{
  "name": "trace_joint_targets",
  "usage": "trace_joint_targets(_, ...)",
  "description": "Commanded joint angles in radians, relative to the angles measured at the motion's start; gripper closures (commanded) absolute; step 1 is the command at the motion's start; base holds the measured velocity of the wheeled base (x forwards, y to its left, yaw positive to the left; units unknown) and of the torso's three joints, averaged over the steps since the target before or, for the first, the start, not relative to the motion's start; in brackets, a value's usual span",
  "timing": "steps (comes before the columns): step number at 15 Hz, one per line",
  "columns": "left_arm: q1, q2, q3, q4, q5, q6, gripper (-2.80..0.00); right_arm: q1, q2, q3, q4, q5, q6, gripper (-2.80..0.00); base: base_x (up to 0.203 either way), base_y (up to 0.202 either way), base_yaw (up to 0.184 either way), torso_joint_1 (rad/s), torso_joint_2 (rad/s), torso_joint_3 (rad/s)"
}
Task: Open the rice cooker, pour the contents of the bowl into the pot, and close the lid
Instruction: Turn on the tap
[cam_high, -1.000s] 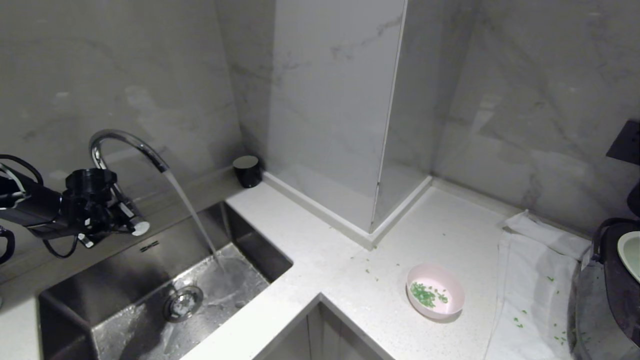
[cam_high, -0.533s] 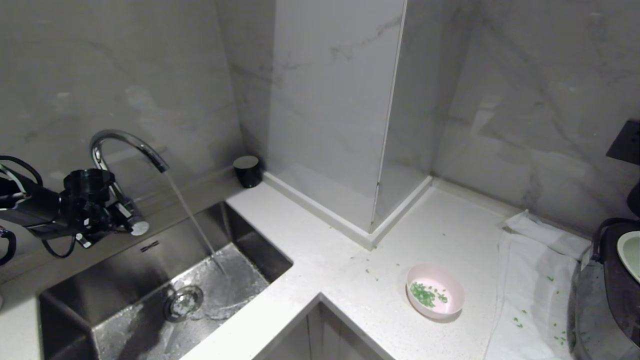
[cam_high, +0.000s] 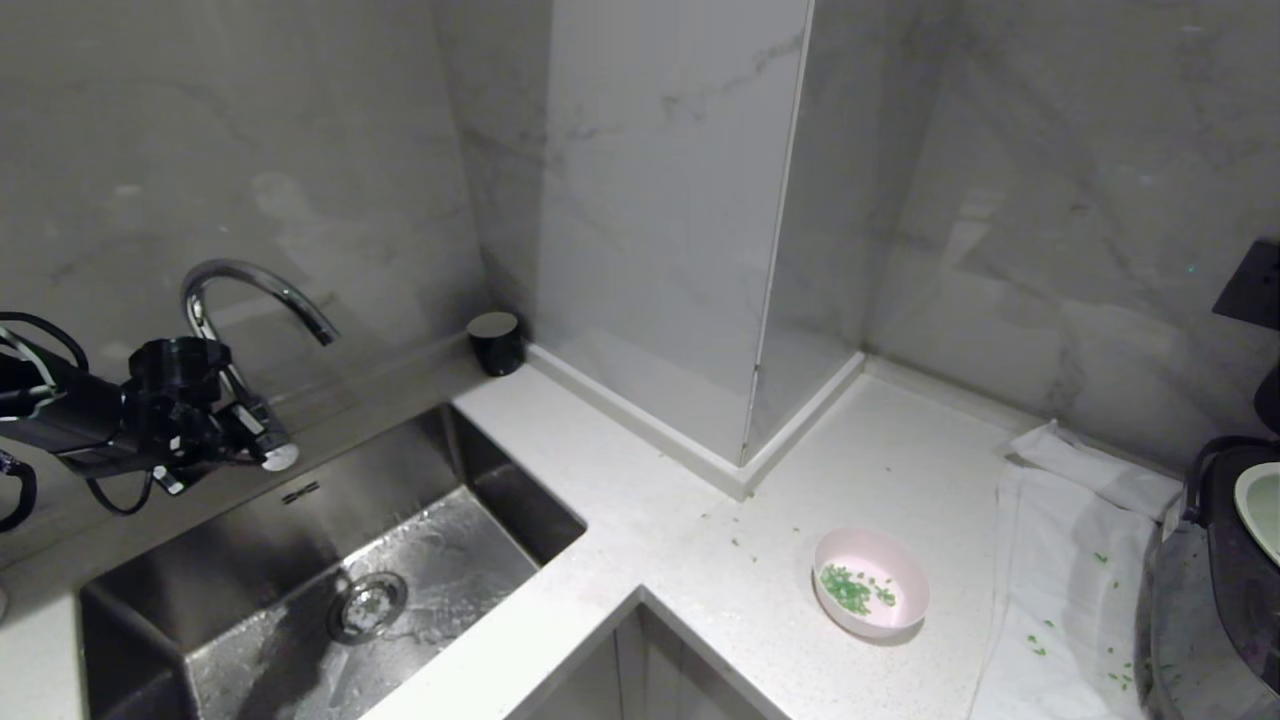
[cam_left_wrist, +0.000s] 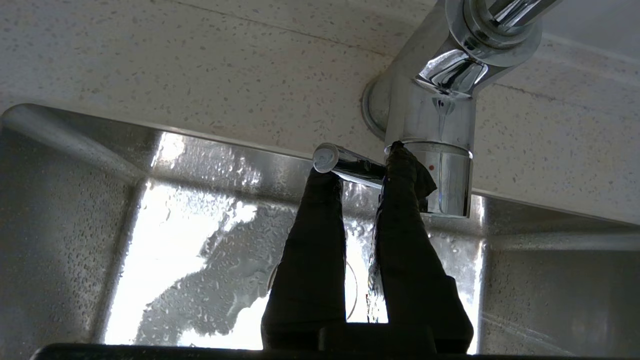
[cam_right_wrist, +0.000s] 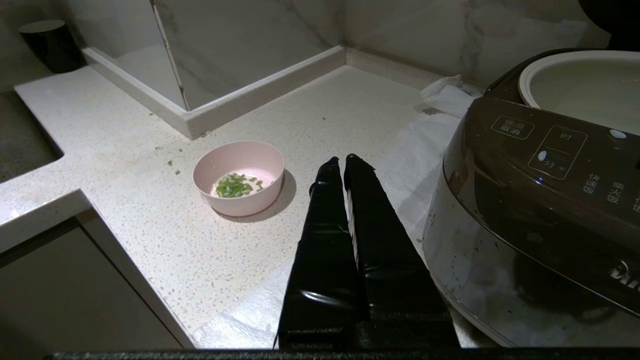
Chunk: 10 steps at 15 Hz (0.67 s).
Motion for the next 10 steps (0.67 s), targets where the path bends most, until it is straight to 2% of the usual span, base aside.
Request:
trace_joint_targets(1,-0.003,-0.005,0.007,0.000,-0.001,-0.004,0.00,0.000,0.000,0.002,0.000,0.000,0.000,0.00,0.000,0.000,0.000,0.000,0.00,0.000)
trace_joint_targets(10,-0.006,-0.008,0.019,0.002,-0.004,-0.004,0.00,0.000,0.000,0.002,0.000,0.000,0.000,0.00,0.000,0.000,0.000,0.000,0.00,0.000)
